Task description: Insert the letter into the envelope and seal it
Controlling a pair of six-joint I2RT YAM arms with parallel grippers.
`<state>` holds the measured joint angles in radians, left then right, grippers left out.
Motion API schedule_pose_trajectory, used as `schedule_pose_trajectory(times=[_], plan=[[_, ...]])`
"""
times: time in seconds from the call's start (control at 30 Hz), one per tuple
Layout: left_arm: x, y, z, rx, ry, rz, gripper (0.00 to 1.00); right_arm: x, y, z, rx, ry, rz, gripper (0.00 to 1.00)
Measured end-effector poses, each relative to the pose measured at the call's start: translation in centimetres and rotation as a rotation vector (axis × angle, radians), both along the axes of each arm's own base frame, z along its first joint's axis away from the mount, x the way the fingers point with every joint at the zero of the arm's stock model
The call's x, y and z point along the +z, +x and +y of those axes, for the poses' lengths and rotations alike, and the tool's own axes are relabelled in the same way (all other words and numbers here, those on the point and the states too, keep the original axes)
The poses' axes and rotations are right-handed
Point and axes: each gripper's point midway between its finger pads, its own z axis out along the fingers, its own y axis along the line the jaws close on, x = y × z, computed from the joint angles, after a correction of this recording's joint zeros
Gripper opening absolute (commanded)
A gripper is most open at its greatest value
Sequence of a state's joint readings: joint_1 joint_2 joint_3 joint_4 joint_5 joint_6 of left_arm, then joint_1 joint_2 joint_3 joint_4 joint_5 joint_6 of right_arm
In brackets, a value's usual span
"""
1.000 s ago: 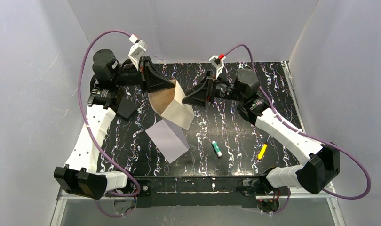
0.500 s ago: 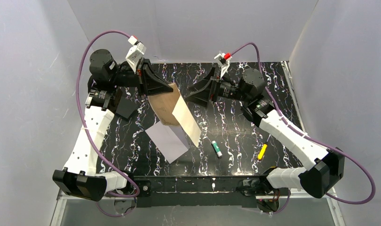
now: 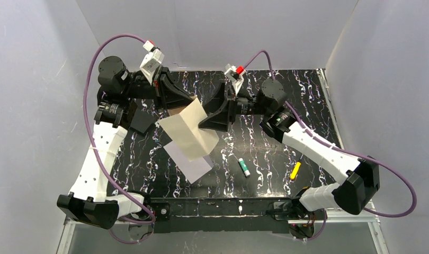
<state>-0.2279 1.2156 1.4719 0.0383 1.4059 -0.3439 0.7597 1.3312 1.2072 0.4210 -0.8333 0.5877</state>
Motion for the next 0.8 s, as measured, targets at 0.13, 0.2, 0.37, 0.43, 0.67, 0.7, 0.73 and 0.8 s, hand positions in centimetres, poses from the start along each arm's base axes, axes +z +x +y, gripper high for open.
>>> schedule_pose_trajectory(times=[0.13, 0.2, 0.37, 0.43, 0.67, 0.7, 0.73, 0.8], plan=[[0.3, -1.1, -0.3, -0.037, -0.002, -0.023, 0.00, 0.0, 0.1, 0.6, 0.008, 0.008, 0.057, 0.62], [0.6, -1.6, -0.3, -0.044, -0.005, -0.040, 0.00, 0.8, 0.1, 0.7, 0.019, 0.041, 0.072, 0.57], [1.3, -2.7, -0.1, -0.051, -0.014, -0.084, 0.00, 2.2, -0.5, 0.5, 0.047, 0.087, 0.076, 0.51], [1.5, -2.8, 0.0, -0.050, -0.015, -0.091, 0.00, 2.1, -0.6, 0.4, 0.050, 0.080, 0.075, 0.48], [1.4, -2.1, -0.2, -0.026, -0.018, -0.078, 0.00, 0.7, -1.2, -0.2, 0.046, 0.006, 0.028, 0.33], [1.5, -2.0, -0.2, -0.021, -0.018, -0.077, 0.00, 0.6, -1.4, -0.3, 0.050, -0.001, 0.021, 0.31], [1.5, -1.8, -0.2, -0.013, -0.019, -0.073, 0.00, 0.6, -1.5, -0.4, 0.055, -0.005, 0.015, 0.29], [1.5, -1.5, -0.3, 0.001, -0.021, -0.067, 0.00, 0.5, -1.7, -0.5, 0.065, -0.013, 0.006, 0.28]])
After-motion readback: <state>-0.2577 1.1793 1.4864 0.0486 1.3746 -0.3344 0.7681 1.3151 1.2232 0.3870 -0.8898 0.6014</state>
